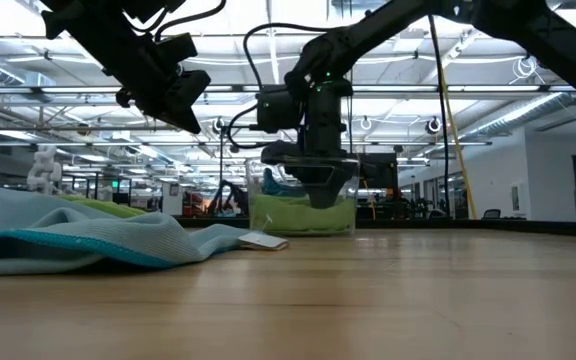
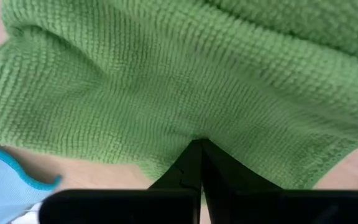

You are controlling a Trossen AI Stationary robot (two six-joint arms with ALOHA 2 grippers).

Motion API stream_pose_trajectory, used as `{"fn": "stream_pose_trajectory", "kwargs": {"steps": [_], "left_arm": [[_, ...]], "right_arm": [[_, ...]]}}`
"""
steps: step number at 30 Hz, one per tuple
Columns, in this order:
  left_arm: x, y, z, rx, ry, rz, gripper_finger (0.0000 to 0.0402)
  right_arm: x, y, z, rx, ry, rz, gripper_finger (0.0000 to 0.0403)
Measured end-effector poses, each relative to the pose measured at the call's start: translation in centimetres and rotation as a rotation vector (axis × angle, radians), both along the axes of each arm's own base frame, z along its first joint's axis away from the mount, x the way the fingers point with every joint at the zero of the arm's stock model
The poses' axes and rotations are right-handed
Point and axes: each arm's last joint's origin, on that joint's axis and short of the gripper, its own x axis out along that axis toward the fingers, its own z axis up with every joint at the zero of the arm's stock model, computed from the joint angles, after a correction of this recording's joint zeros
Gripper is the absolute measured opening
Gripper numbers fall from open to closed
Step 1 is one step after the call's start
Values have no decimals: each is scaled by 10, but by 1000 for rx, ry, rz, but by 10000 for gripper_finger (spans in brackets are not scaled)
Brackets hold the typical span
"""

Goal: Fold microfiber towels
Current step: Put the green towel into the transparent bin

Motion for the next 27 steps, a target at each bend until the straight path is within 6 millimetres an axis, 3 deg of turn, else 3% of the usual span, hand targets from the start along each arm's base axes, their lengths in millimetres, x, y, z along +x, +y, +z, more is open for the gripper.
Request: {"fn": "stream_pose_trajectory", "kwargs": {"steps": [10, 19, 24, 27], "left_arm": [[0, 0, 0, 0, 1, 0, 10], [0, 0, 0, 1, 3, -1, 10], [0, 0, 0, 1, 0, -1, 10], [0, 0, 0, 1, -1, -1, 10]], "right_arm": [[0, 0, 2, -7, -9, 24, 0], [-10, -1, 47, -93, -99, 0, 0], [-7, -6, 57, -199, -163, -35, 0], [-4, -8, 52, -204, -169, -39, 0]]}}
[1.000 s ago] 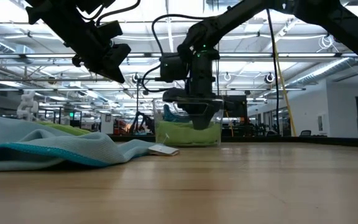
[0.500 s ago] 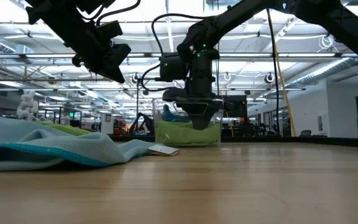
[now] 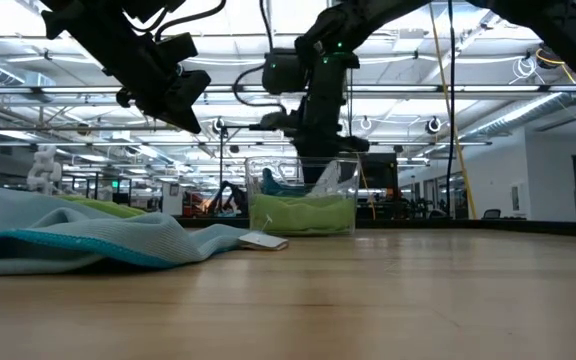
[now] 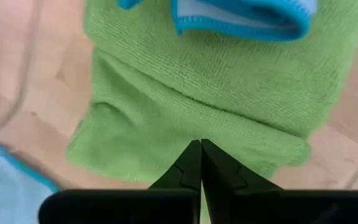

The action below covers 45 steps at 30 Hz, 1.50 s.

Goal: Fold microfiber towels
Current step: Put the green towel into the transparent bin, then fold the blue towel

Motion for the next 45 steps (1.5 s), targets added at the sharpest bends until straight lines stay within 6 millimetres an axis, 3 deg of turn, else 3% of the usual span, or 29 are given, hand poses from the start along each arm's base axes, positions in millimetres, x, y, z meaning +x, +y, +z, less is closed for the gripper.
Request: {"fn": "stream_pose_trajectory", "kwargs": {"steps": [23, 29, 35, 40, 45], "left_arm": [[1, 0, 0, -10, -1, -17, 10], [1, 0, 0, -10, -1, -17, 10], [1, 0, 0, -10, 0, -17, 10], [1, -1, -1, -28, 13, -48, 10], [3, -10, -3, -90, 52, -194, 10]], "right_arm": [[-10, -19, -46, -17, 26, -59, 0], [-11, -20, -47, -19, 18, -33, 0], [-15, -16, -19, -13, -60, 3, 0], [-25, -8, 23, -59, -156, 67, 0], [-41, 27, 77, -145, -248, 205, 0]]}}
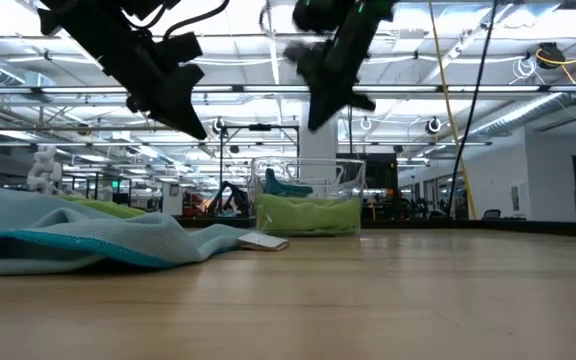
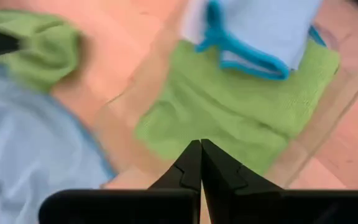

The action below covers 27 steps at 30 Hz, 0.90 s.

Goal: Fold microfiber towels
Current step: Fold the blue towel

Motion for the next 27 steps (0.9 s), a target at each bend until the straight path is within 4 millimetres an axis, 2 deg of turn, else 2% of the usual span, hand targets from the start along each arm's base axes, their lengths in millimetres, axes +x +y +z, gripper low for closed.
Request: {"fn": "stream_pose_trajectory", "kwargs": {"steps": [4, 6, 9, 12, 15, 18, 21, 24, 27], "left_arm": [[0, -12, 0, -18, -6, -50, 10], [0, -21, 0, -27, -8, -86, 10], [-1, -36, -1, -104, -26, -155, 11], [-5, -60, -6, -173, -15, -225, 25], [-12, -85, -15, -189, 49, -299, 55], [-21, -106, -21, -216, 77, -344, 97], [-30, -123, -27, -256, 113, -371, 143], [-39, -134, -34, -285, 163, -372, 188], [-47, -141, -44, -293, 243, -367, 225]], "right_arm": [[-20, 46, 27, -108, -71, 78, 0], [-32, 68, 30, -129, -110, 125, 0], [-50, 95, 23, -144, -171, 184, 0], [-66, 114, 8, -140, -271, 227, 0], [-79, 128, -21, -140, -375, 268, 0], [-85, 135, -48, -179, -569, 316, 0], [-94, 139, -71, -159, -713, 325, 0], [-105, 150, -92, -116, -784, 335, 0], [-116, 165, -104, -98, -813, 367, 0]]}}
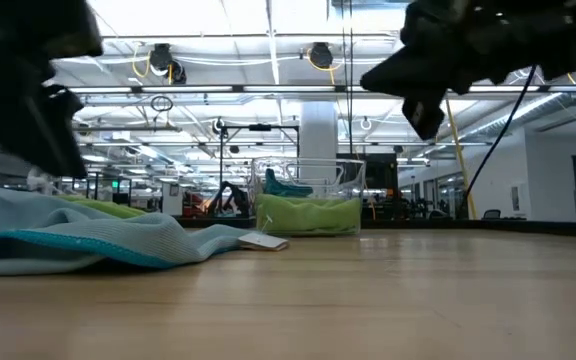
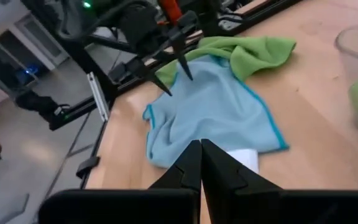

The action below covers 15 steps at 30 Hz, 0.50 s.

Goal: Fold microfiber towels
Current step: Fold the blue towel

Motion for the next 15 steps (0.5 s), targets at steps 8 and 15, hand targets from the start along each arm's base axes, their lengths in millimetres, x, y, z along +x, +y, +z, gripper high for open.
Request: {"fn": "stream_pose_trajectory", "kwargs": {"steps": [8, 15], "left_arm": [[-3, -13, -22, 73, 99, -51, 268], [23, -22, -12, 145, 77, -78, 237]], "right_arm": [[-17, 42, -7, -125, 15, 61, 0], [-34, 73, -6, -163, -8, 60, 0]]}}
